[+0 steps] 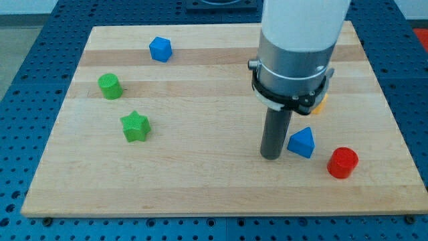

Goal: Place the blue triangle vertically below the yellow hexagon

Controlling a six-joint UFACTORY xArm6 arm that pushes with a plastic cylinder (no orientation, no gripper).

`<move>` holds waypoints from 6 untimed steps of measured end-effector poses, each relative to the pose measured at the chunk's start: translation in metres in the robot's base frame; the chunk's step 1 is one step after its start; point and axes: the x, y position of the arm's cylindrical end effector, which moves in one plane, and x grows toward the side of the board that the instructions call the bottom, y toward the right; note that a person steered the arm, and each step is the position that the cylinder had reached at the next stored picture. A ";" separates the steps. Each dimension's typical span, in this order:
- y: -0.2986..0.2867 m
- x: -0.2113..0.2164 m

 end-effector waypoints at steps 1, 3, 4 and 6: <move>0.005 -0.009; 0.048 -0.009; 0.057 -0.010; -0.003 -0.007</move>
